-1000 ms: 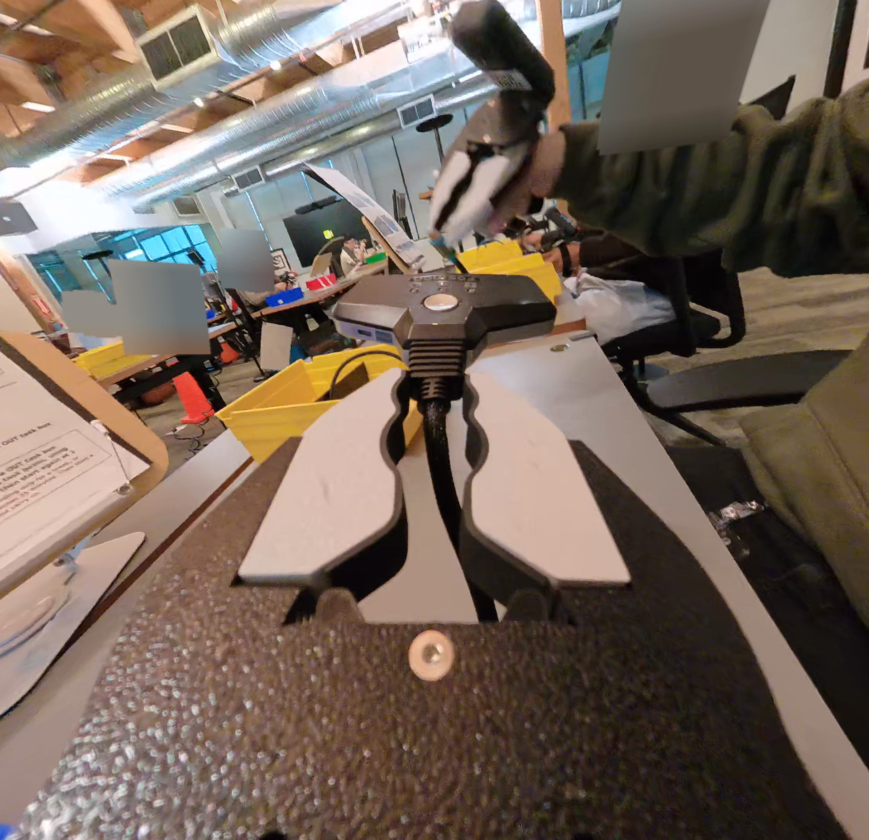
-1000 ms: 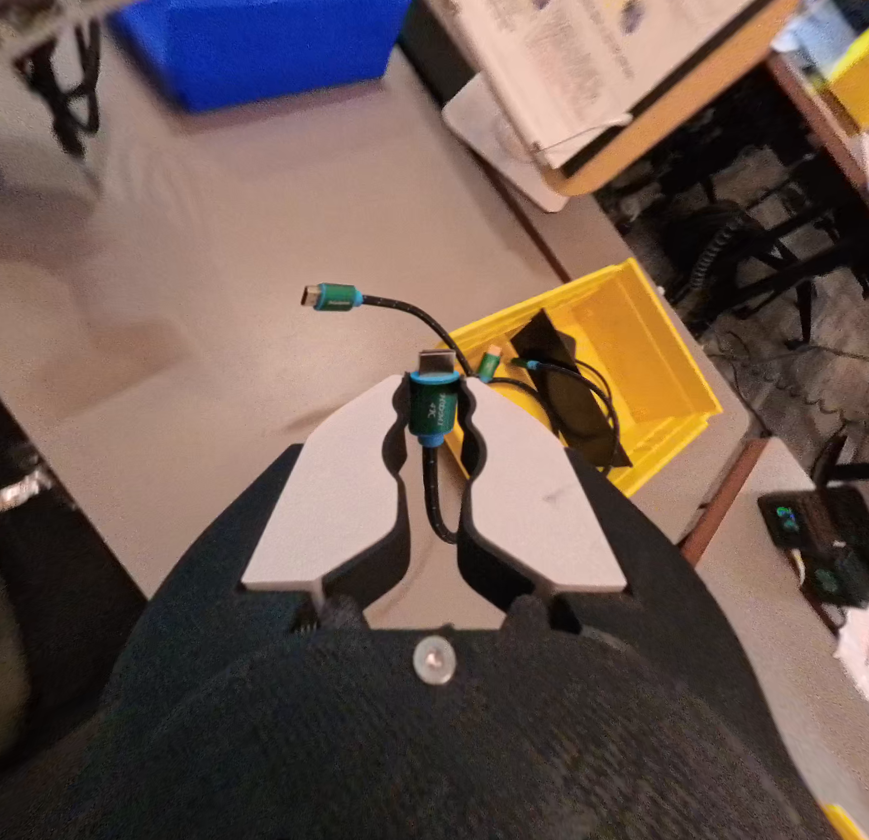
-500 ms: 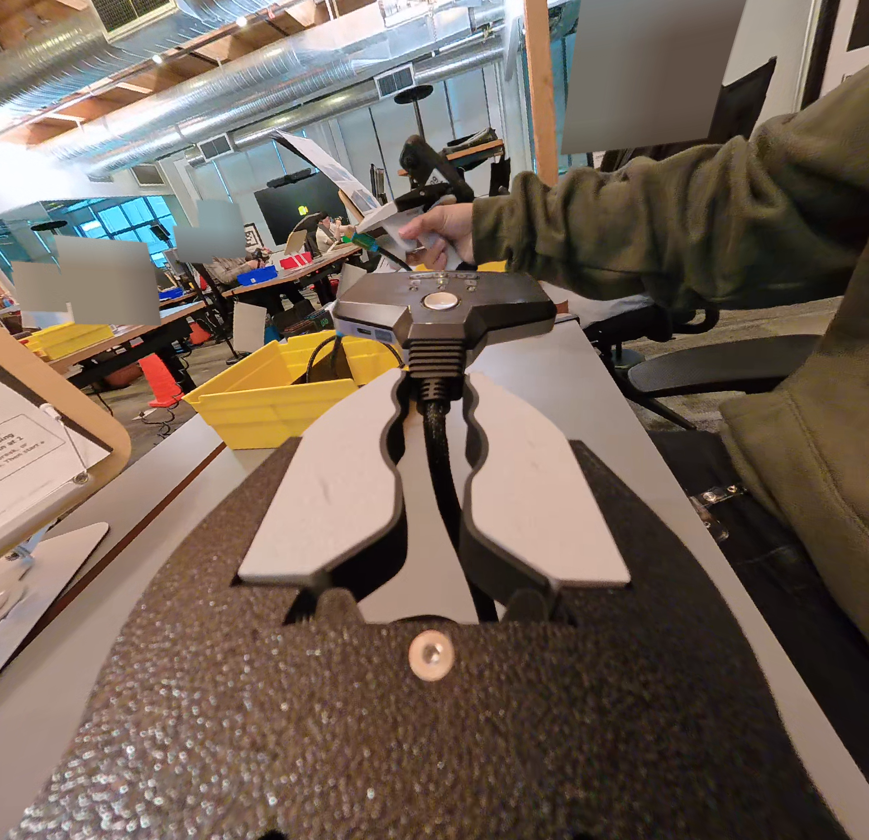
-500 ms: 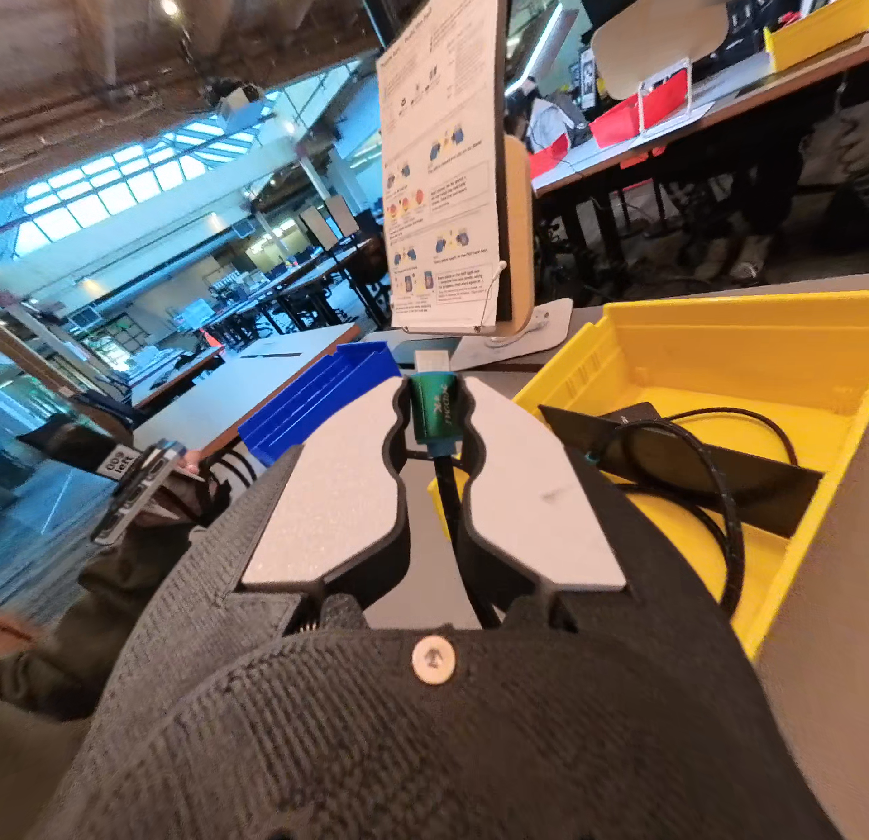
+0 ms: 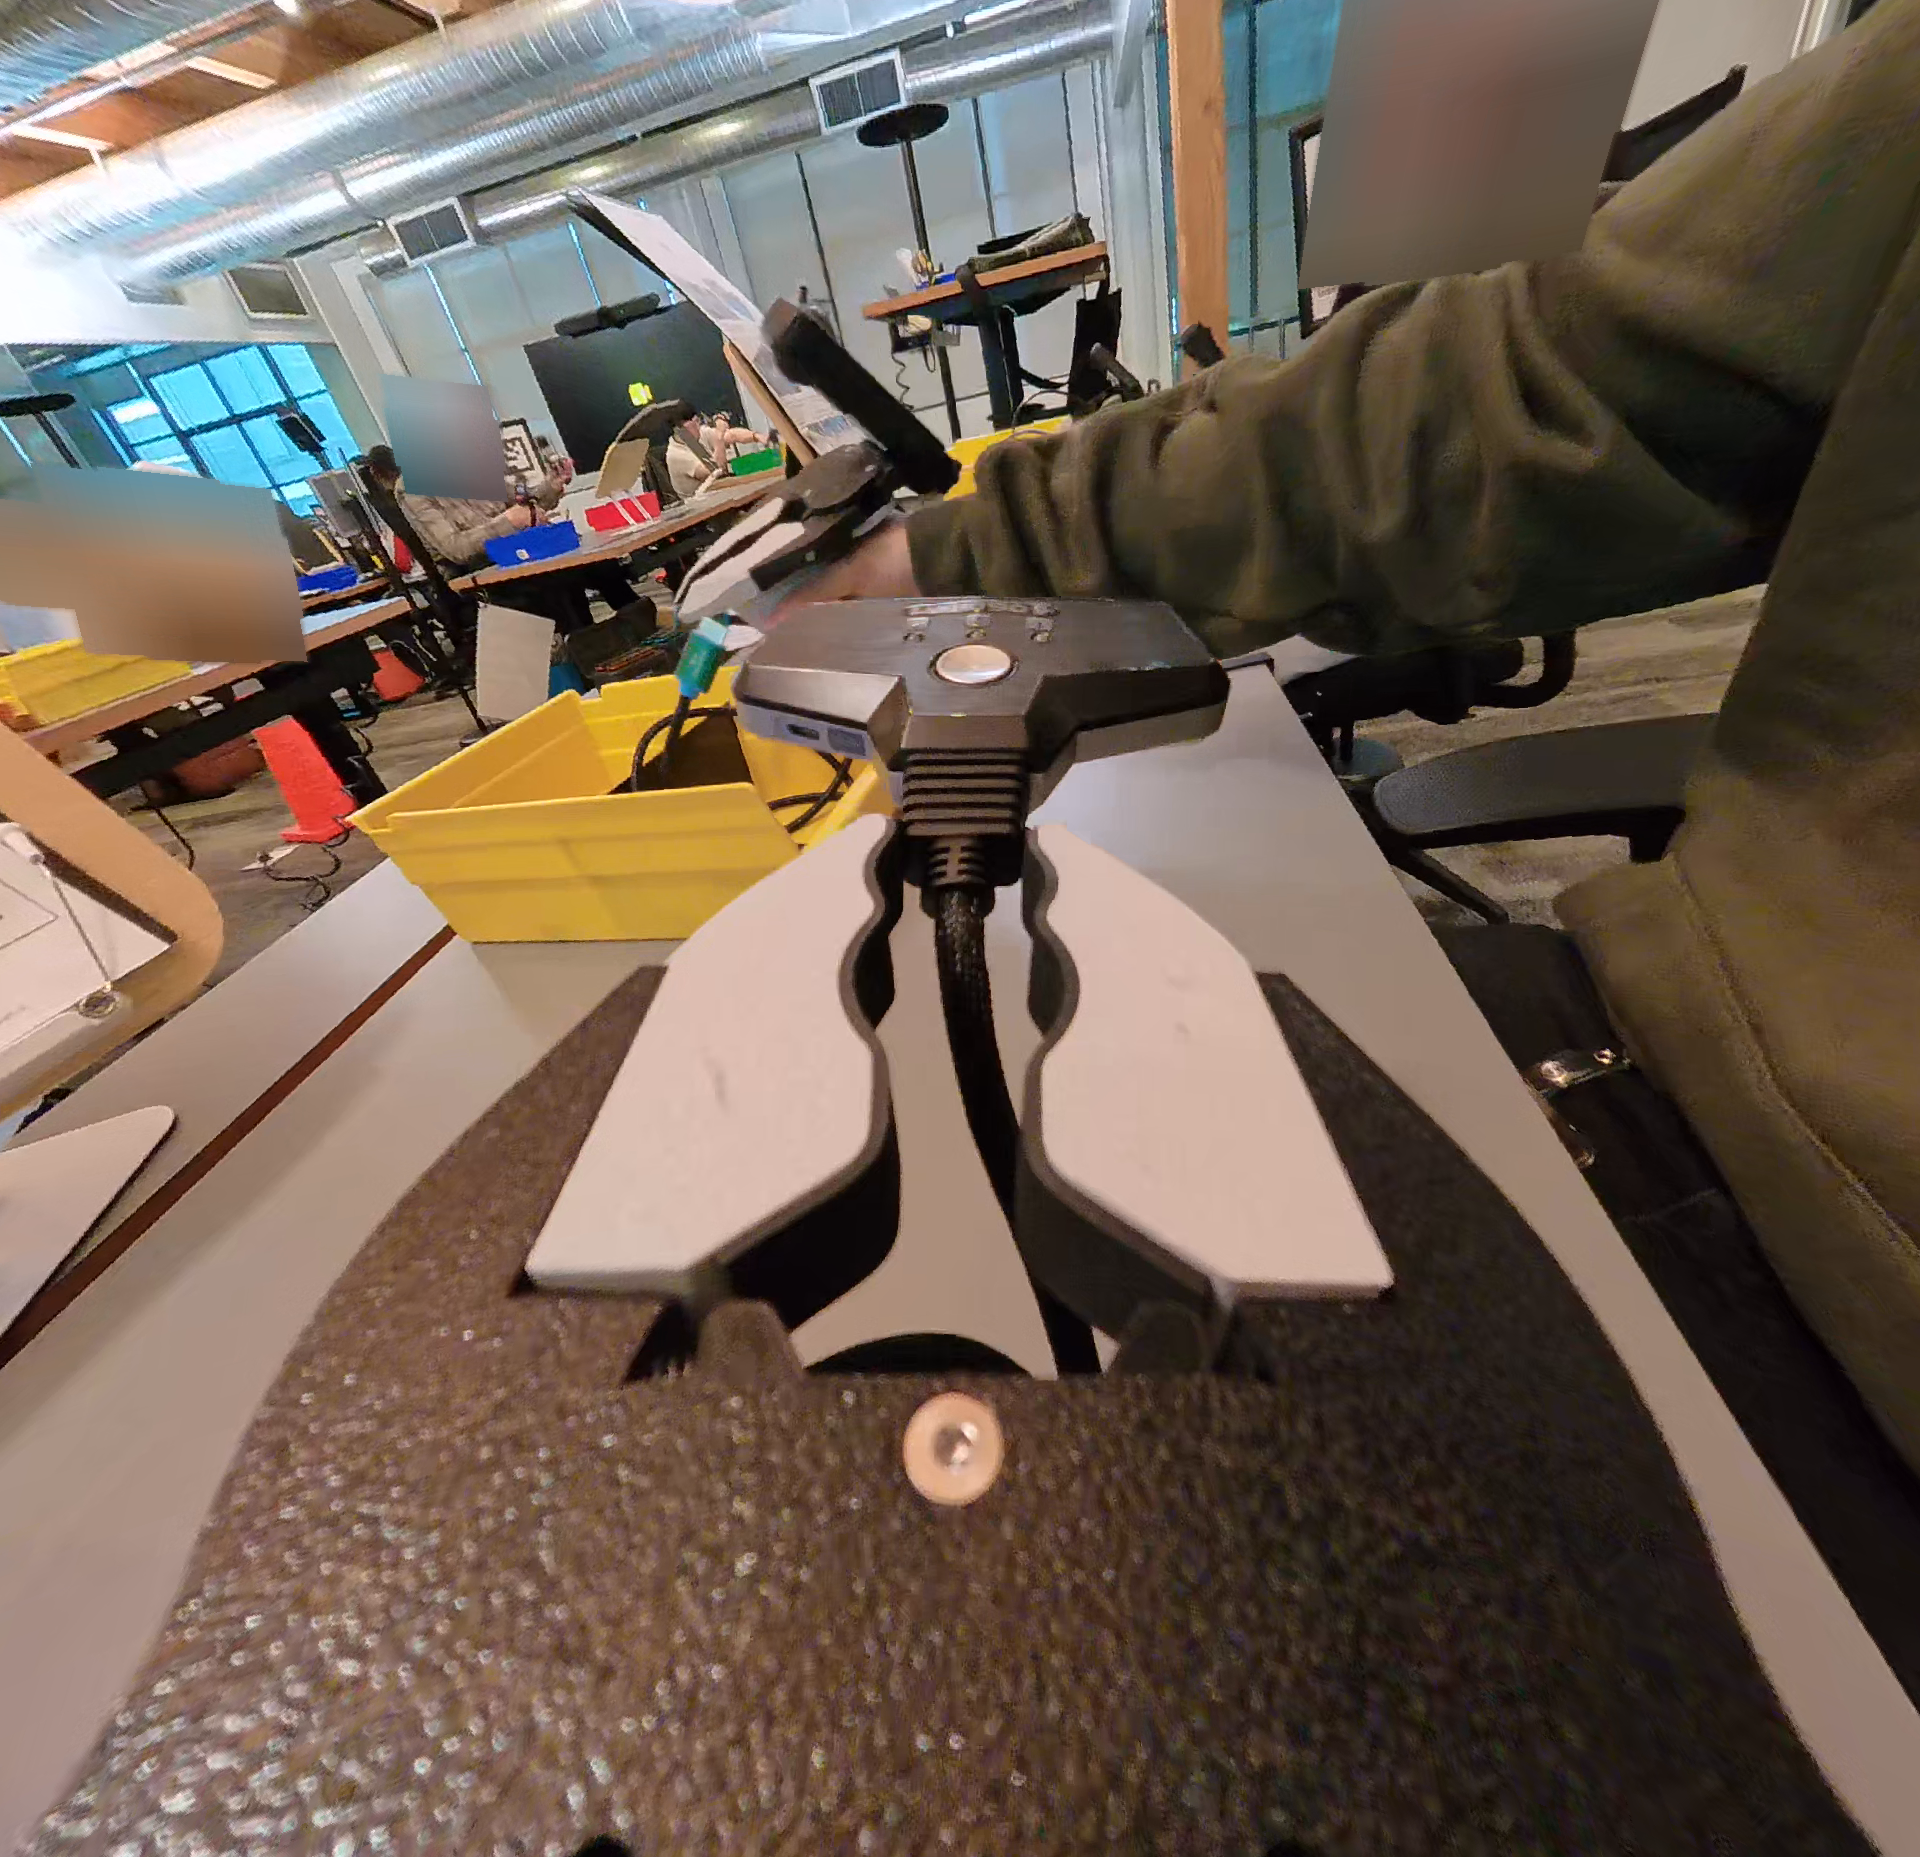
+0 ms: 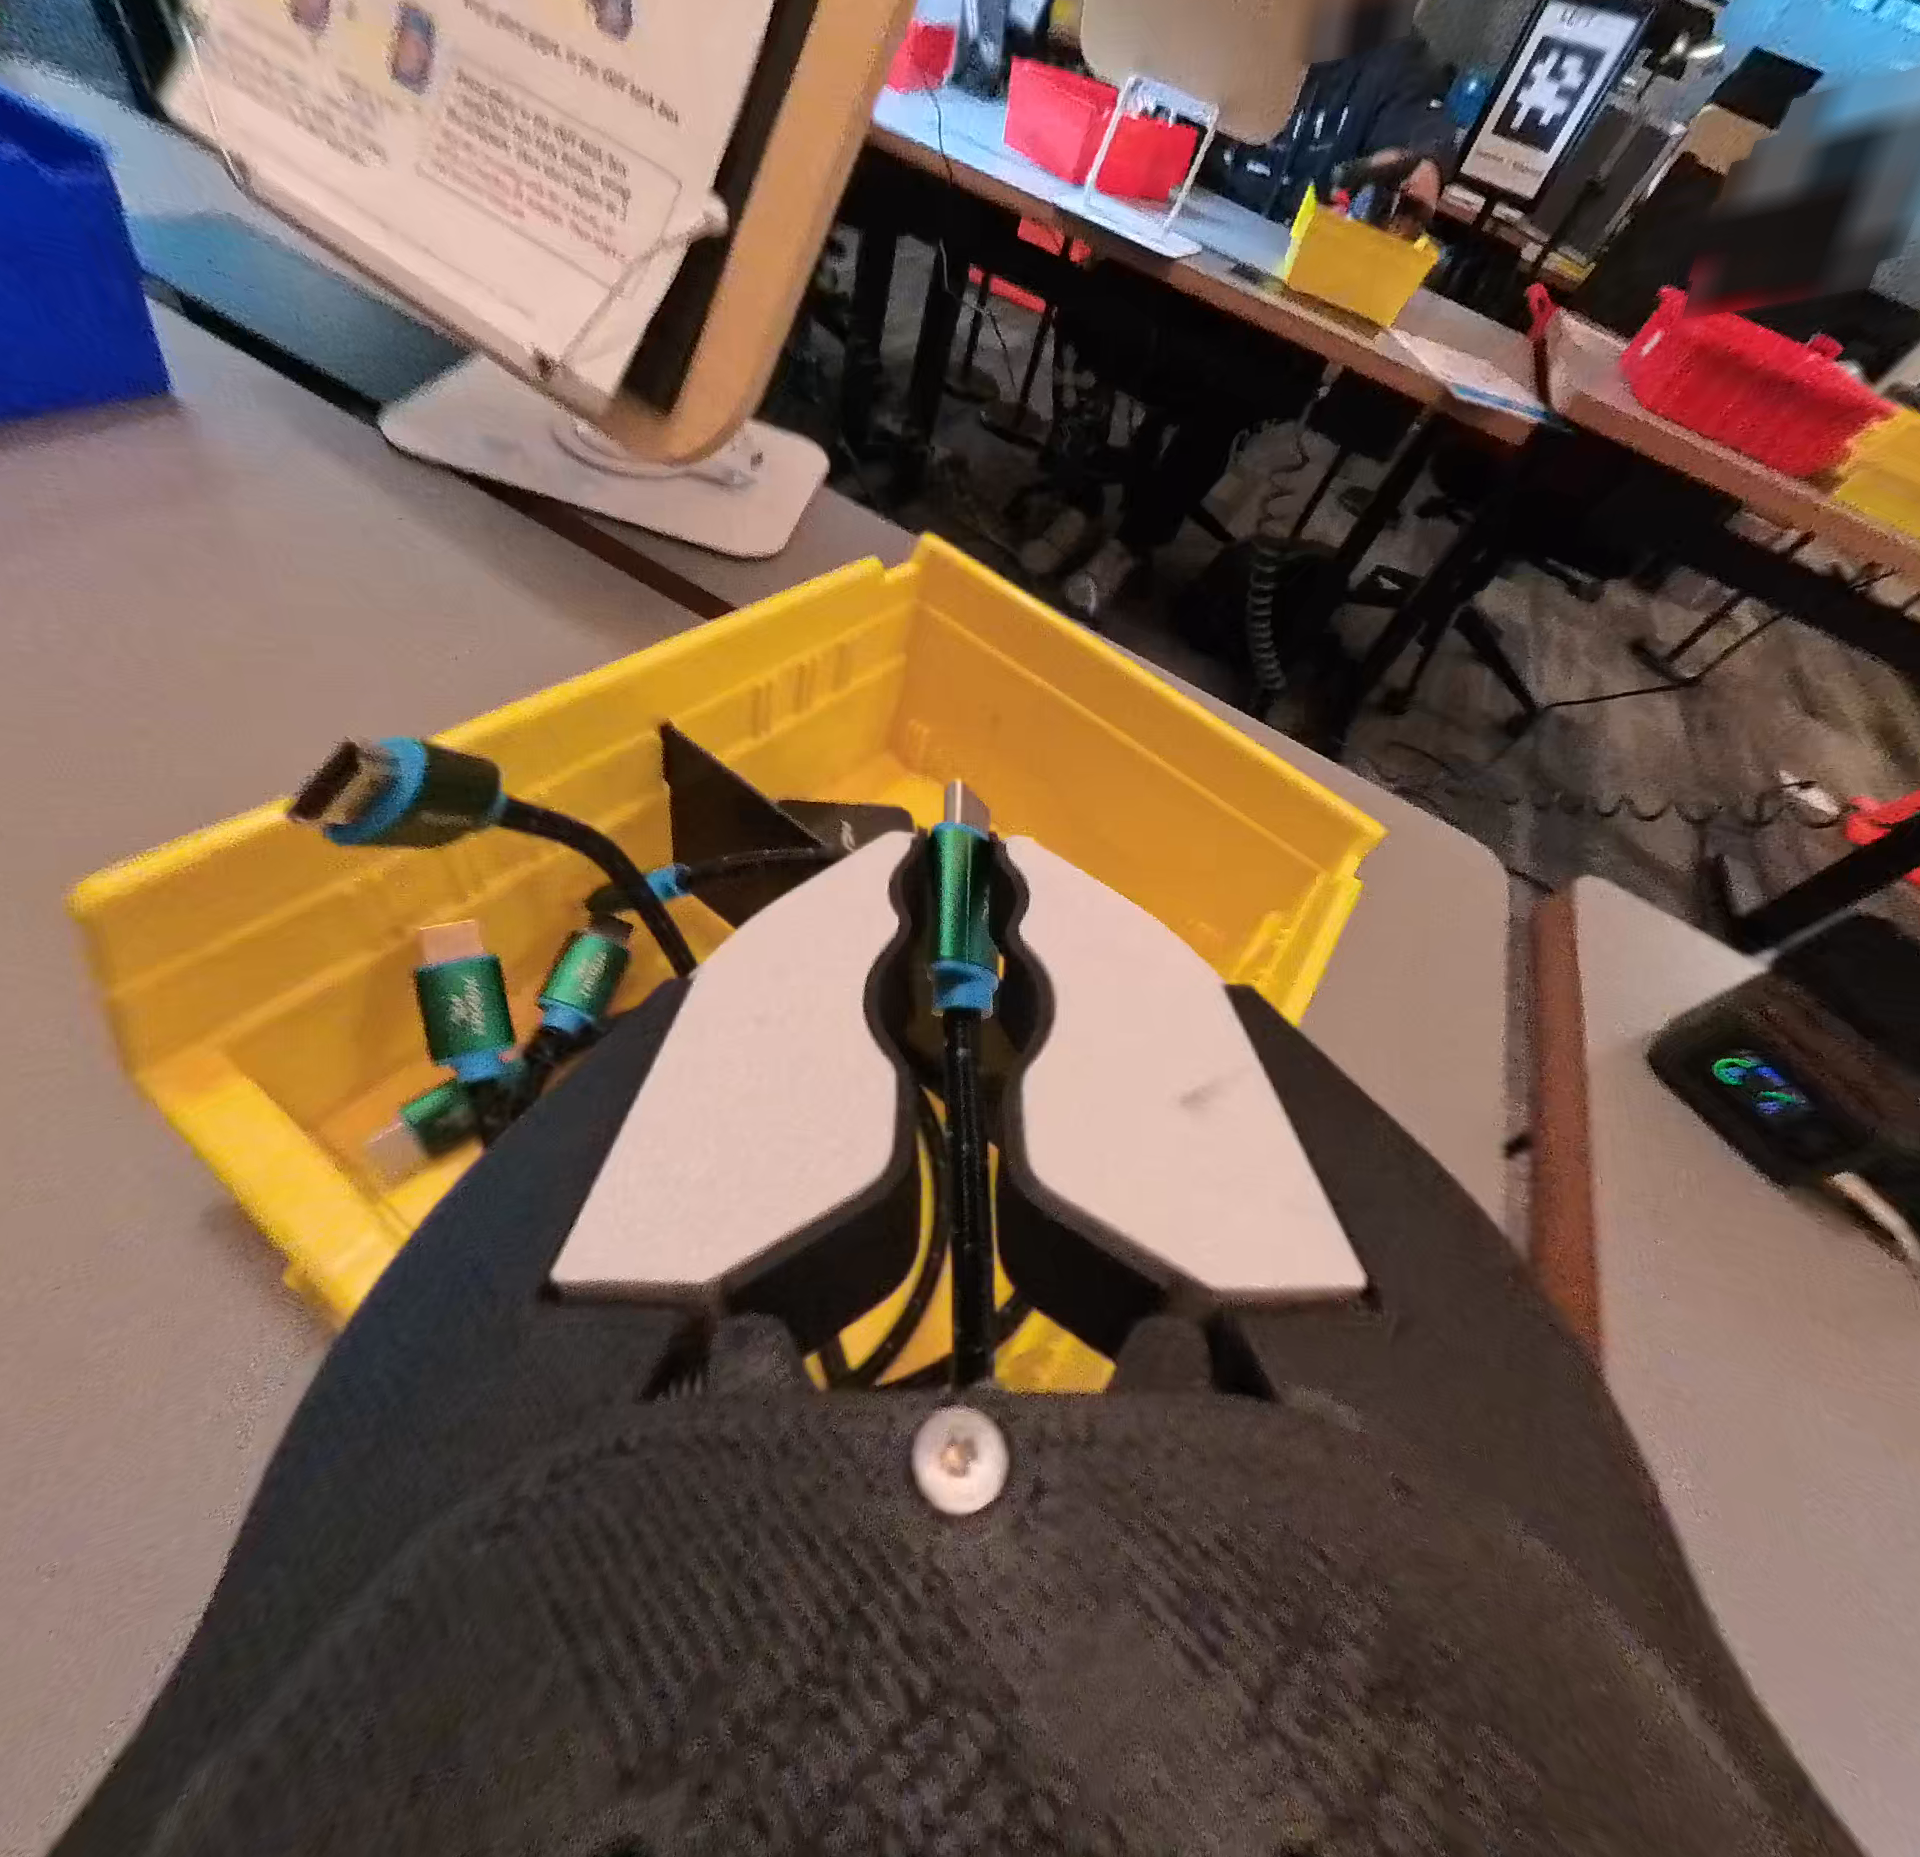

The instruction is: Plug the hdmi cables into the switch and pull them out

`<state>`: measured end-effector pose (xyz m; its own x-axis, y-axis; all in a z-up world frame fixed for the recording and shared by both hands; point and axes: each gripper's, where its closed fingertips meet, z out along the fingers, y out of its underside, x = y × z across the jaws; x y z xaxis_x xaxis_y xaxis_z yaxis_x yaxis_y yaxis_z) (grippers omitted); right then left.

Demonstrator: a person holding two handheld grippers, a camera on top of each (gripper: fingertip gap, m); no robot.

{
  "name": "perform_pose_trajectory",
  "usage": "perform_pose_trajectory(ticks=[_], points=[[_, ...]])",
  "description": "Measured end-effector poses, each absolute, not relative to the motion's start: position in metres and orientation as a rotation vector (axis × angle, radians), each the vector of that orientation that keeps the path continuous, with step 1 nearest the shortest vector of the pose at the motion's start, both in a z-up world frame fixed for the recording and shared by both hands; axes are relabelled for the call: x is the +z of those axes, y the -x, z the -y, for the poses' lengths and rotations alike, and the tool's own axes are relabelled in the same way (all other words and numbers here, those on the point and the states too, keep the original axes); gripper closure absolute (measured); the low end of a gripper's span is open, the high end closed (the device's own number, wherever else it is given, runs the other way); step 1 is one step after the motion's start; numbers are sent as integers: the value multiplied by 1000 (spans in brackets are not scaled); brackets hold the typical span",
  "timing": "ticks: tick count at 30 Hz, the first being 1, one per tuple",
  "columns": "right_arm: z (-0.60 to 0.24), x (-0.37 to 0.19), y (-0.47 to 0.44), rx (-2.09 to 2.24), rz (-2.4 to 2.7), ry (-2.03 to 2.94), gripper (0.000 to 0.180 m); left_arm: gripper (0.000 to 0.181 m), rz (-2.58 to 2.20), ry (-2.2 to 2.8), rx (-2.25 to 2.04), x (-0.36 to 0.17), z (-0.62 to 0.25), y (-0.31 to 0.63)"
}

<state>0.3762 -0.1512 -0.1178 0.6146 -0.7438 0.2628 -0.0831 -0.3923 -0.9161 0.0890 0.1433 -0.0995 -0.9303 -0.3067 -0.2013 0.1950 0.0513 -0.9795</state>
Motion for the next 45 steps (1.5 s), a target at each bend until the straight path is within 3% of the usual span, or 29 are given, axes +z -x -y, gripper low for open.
perform_pose_trajectory(ticks=[7,10,16,21,24,32,39,44,45], points=[[152,-166,-394,-965,-739,2266,170,160,-2008,115,-1937,-107,-136,-91],[156,-191,-390,-947,-770,2481,145,160,-2011,121,-1937,-108,-135,-92],[150,-166,-383,-999,-779,2292,136,160,-2018,141,-1927,-111,-133,-94],[162,-124,-347,-1032,-786,2026,118,160,-2022,150,-1919,-112,-130,-95],[158,-109,-308,-886,-788,1899,107,160,-2013,157,-1923,-111,-126,-96],[69,-92,-157,-220,-578,1673,100,160,-2006,94,-1902,-105,-104,-90],[-22,-103,-77,419,-539,1625,101,160,-2033,-71,-1783,-103,-76,-72],[-45,-95,-72,558,-493,1562,149,160,-2038,-129,-1579,-106,-68,-71],[-47,-95,-74,554,-476,1558,150,160,-2037,-127,-1544,-107,-68,-73]])
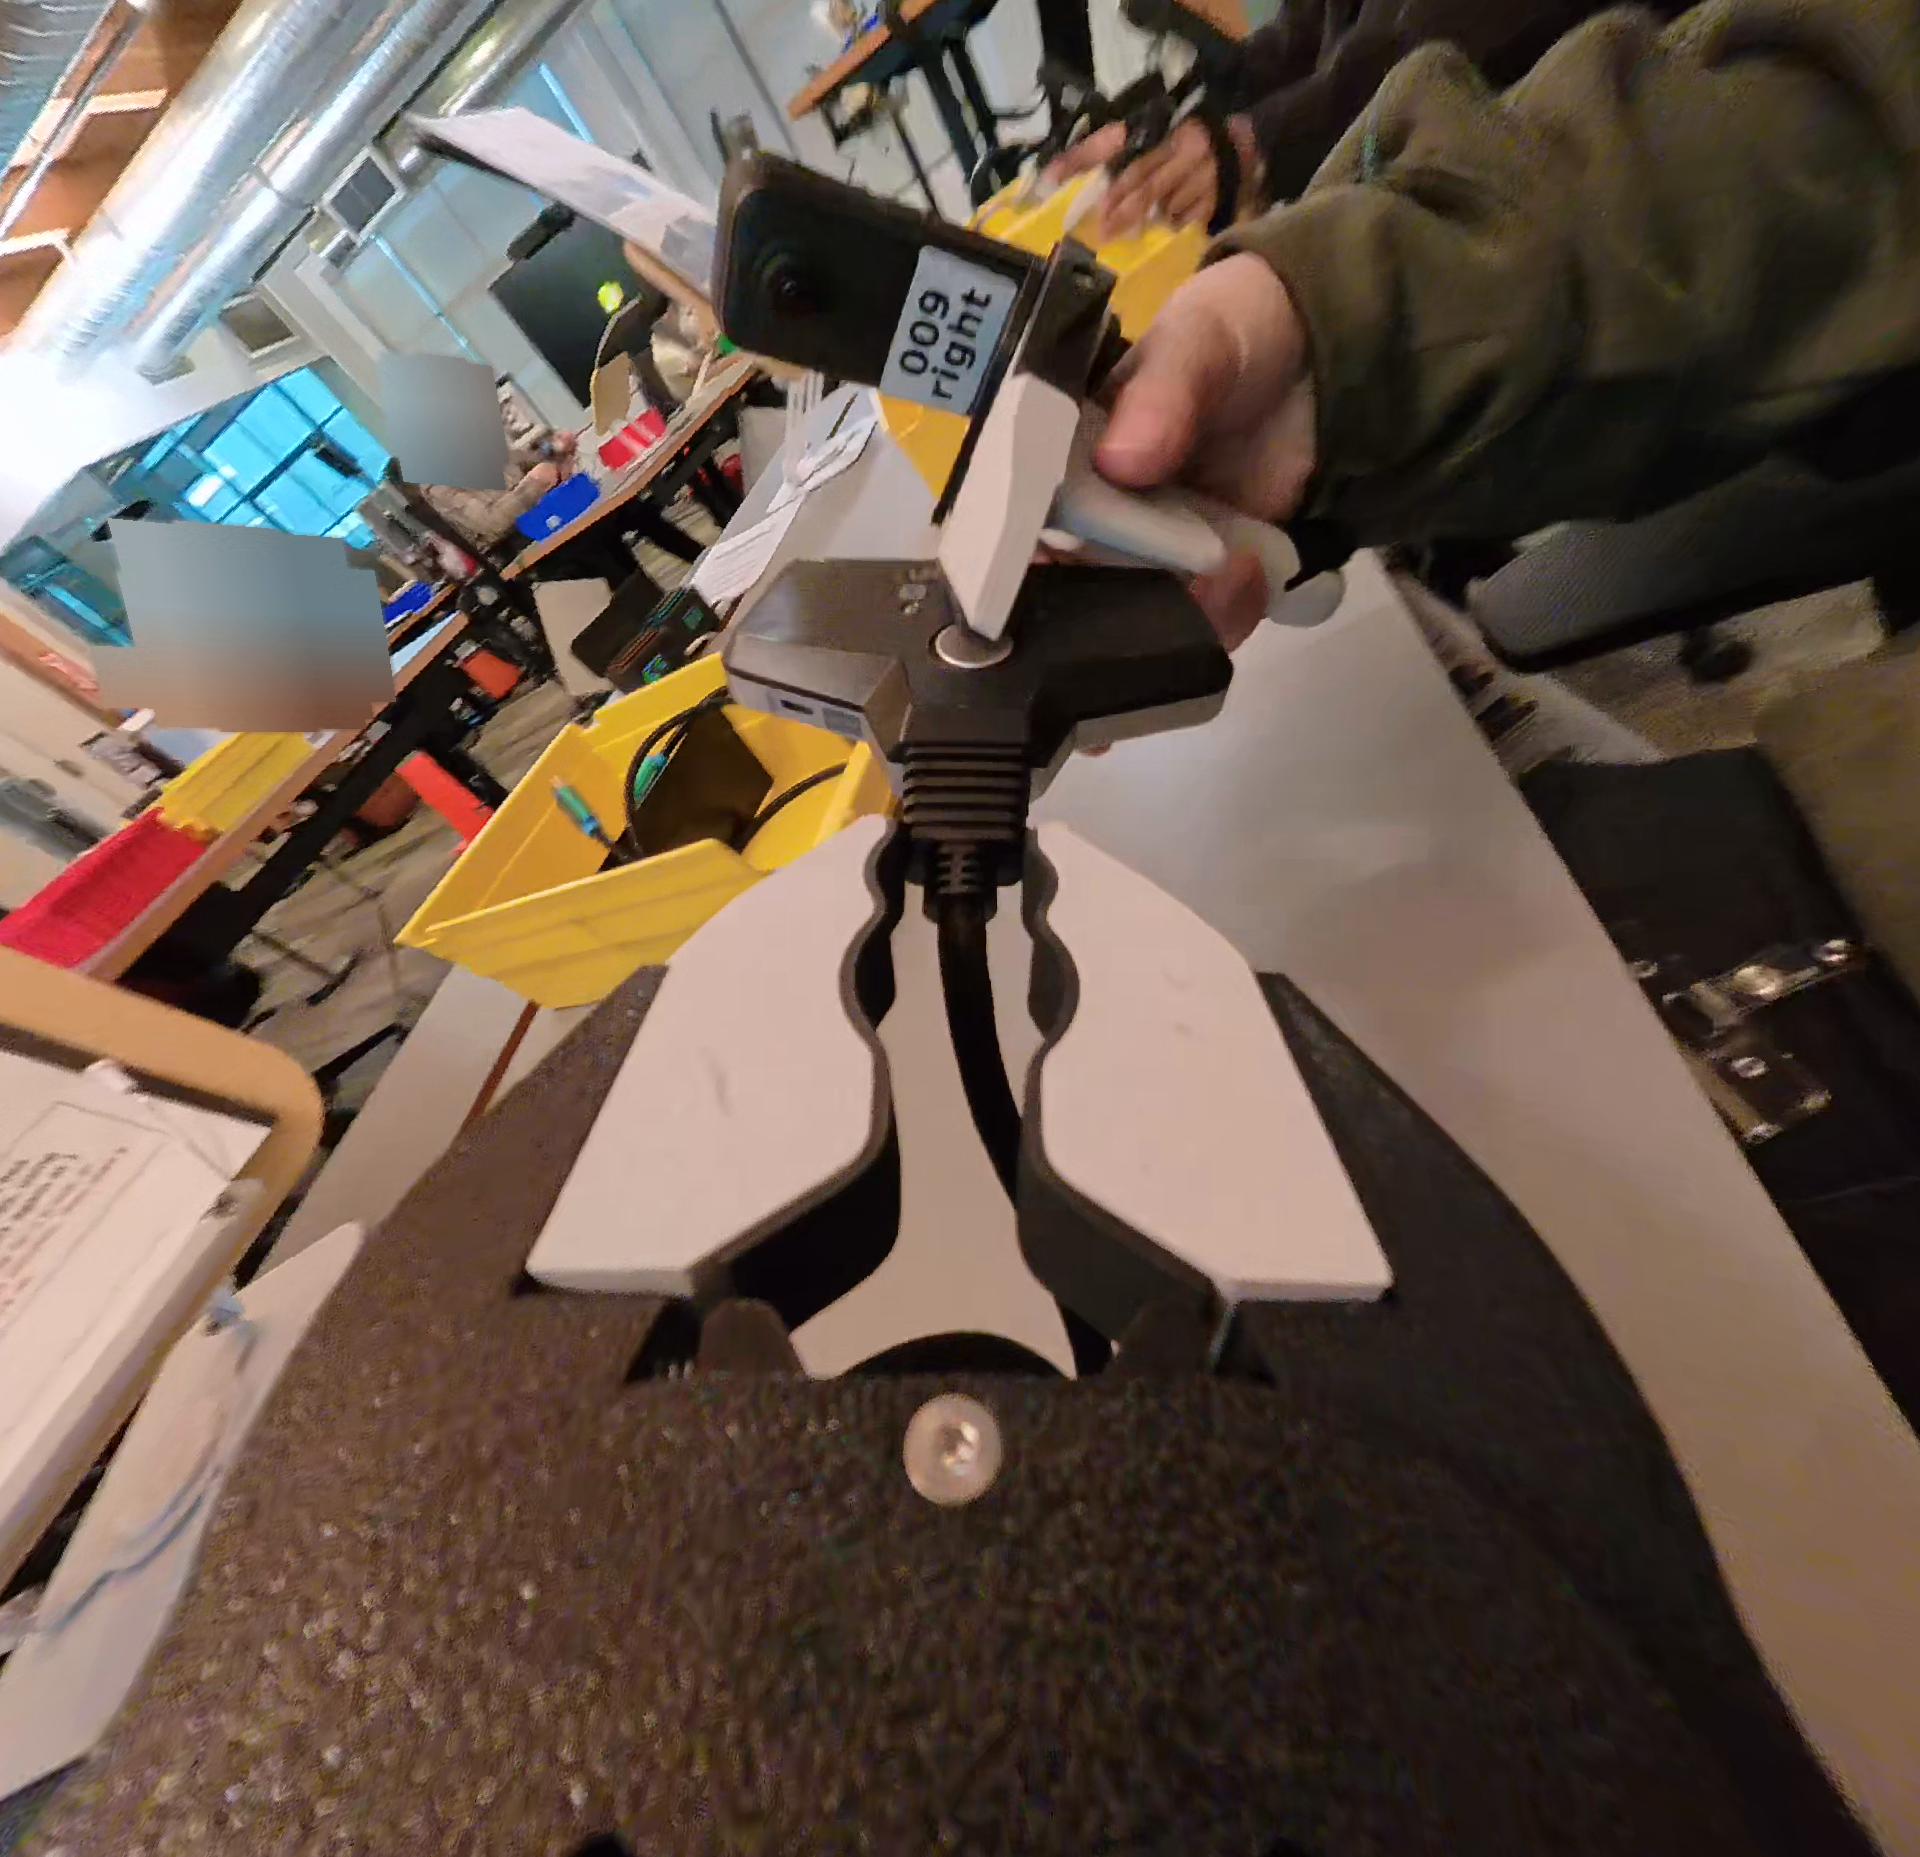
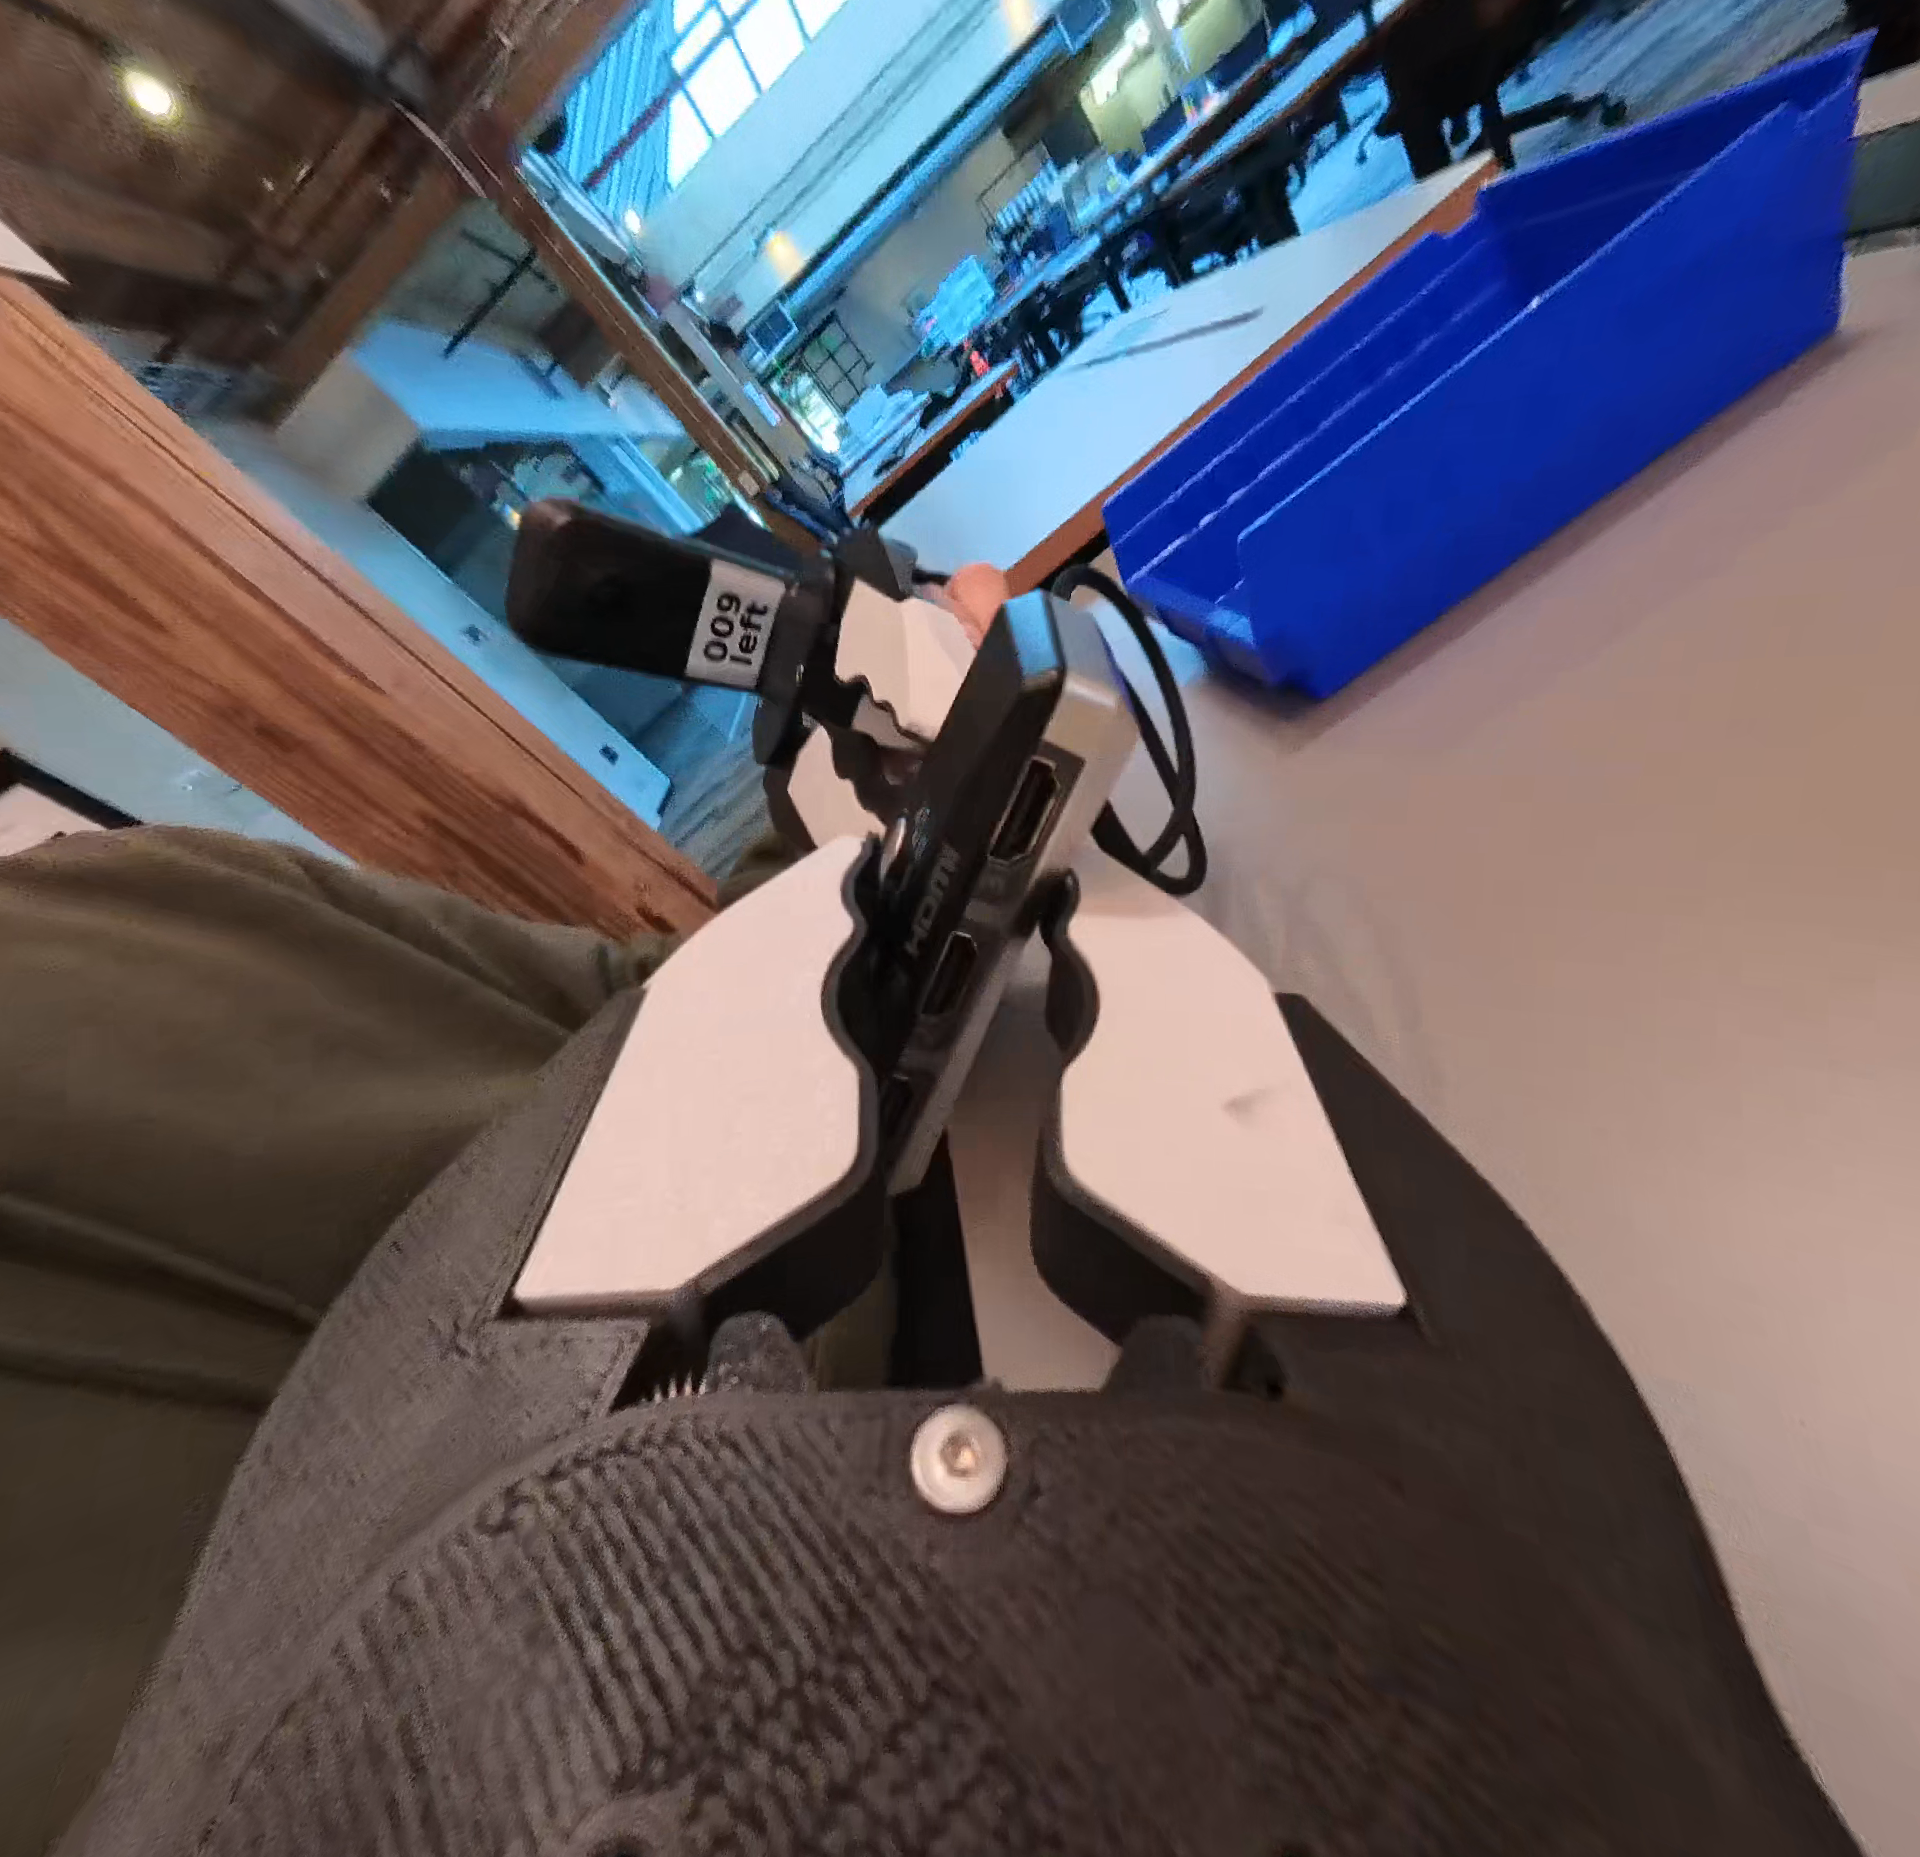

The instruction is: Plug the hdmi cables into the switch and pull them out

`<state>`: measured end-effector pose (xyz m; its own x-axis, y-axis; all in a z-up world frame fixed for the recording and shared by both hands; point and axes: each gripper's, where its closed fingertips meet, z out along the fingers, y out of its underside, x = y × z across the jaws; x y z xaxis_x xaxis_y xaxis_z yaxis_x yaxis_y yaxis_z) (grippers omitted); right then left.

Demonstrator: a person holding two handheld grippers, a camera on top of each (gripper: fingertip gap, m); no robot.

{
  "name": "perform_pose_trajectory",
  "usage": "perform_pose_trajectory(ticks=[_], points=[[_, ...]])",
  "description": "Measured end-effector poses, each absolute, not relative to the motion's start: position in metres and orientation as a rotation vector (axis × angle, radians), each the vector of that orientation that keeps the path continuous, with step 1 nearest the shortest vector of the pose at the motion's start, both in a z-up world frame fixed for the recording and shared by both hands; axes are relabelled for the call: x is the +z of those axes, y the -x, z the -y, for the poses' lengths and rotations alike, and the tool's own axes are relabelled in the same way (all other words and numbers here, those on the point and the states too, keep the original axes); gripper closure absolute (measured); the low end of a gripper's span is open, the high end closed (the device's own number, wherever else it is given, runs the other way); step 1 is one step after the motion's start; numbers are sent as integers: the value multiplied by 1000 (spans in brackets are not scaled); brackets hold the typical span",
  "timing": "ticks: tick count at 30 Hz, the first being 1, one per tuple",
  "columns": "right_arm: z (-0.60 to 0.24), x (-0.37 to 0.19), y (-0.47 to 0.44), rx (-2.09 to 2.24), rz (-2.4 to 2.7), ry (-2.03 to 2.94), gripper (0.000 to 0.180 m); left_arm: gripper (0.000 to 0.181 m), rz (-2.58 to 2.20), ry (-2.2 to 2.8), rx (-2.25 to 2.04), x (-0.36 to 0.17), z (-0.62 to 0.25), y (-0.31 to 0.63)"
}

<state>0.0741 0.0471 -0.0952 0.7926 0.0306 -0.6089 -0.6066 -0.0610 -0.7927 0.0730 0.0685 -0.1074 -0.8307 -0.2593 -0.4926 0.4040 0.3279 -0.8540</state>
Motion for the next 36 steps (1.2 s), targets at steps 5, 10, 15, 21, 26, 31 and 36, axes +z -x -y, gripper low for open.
perform_pose_trajectory(ticks=[5,10,15,21,26,31,36], points=[[-47,-82,-88,440,-374,1448,156,159,-2012,-4,-1559,-108,-66,-84],[-38,-55,-103,310,-288,1425,156,140,-1915,171,-1732,-85,-75,-88],[-5,-3,-150,210,-308,1305,156,111,-1775,400,-1877,-55,-106,-97],[34,98,-214,76,-328,1187,157,114,-1615,522,-1902,-44,-144,-112],[64,192,-264,-56,-344,1100,157,115,-1691,602,-1896,-71,-148,-127],[101,200,-350,-286,-577,1170,157,119,-1742,607,-1900,-84,-145,-130],[108,147,-398,-367,-605,1345,157,122,-1774,618,-1903,-93,-142,-133]])
